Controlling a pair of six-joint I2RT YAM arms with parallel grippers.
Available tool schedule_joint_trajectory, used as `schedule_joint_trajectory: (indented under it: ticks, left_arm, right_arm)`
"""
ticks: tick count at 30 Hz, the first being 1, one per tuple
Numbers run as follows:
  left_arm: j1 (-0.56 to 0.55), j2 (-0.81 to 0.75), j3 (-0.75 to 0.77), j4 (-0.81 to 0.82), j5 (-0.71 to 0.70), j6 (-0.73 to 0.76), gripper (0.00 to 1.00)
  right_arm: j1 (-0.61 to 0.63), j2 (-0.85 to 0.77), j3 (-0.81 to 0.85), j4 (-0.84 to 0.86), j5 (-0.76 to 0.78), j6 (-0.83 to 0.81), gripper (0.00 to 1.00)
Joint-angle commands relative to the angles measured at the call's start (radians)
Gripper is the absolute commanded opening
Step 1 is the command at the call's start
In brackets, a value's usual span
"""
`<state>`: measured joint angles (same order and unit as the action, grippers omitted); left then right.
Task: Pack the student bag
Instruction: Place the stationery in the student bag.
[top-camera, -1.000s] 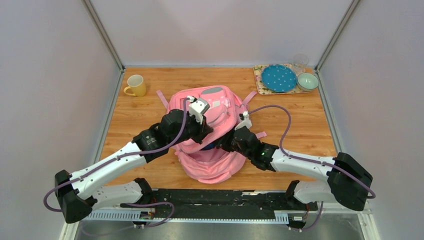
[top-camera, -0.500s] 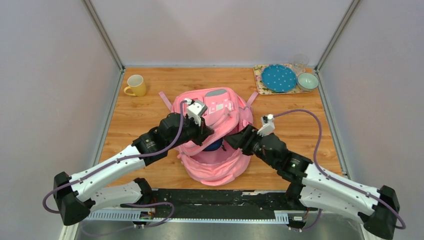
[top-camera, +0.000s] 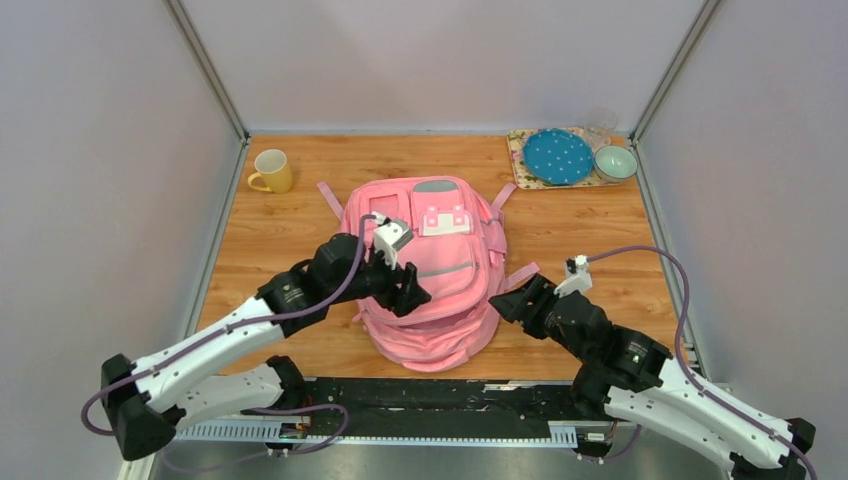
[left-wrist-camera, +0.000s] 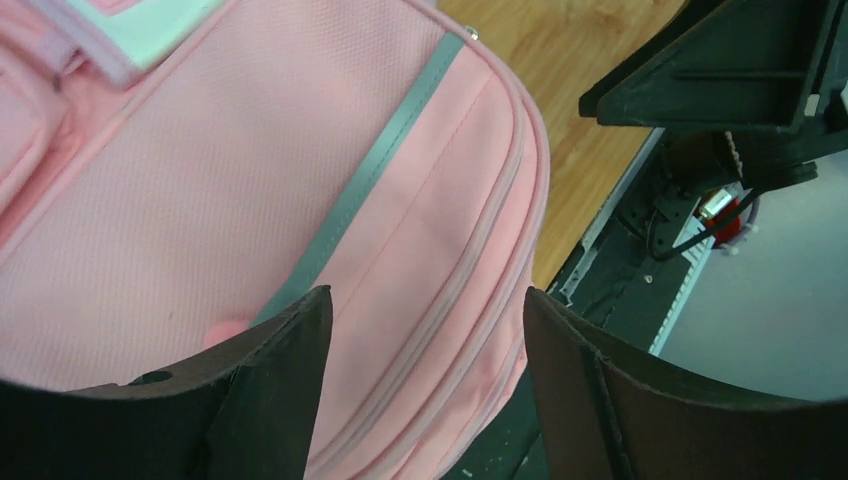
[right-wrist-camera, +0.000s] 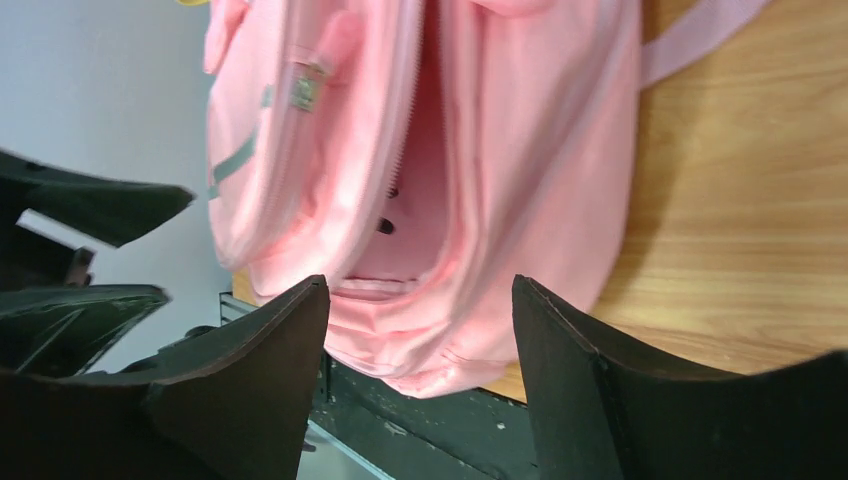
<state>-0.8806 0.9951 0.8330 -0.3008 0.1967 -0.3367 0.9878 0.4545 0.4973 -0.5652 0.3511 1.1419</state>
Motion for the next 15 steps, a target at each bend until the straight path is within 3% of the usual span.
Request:
schedule_joint_trajectory:
  ticks: [1, 7, 15]
  left_arm:
    - [0.008, -0.211, -0.037, -0.112, -0.124, 0.001, 0.77]
    - [0.011, -0.335, -0.087, -0.283, -0.508, -0.001, 0.8]
    - [0.118, -0.346, -0.187, -0.227, -0.459, -0.087, 0.85]
  right_arm:
    - [0.006, -0.104, -0.048, -0.133, 0.037, 0.059, 0.7]
    - [0.006, -0.11, -0.098, 0.031, -0.027, 0.033, 0.71]
    - [0.011, 0.108, -0.043, 0.278, -0.159, -0.007, 0.71]
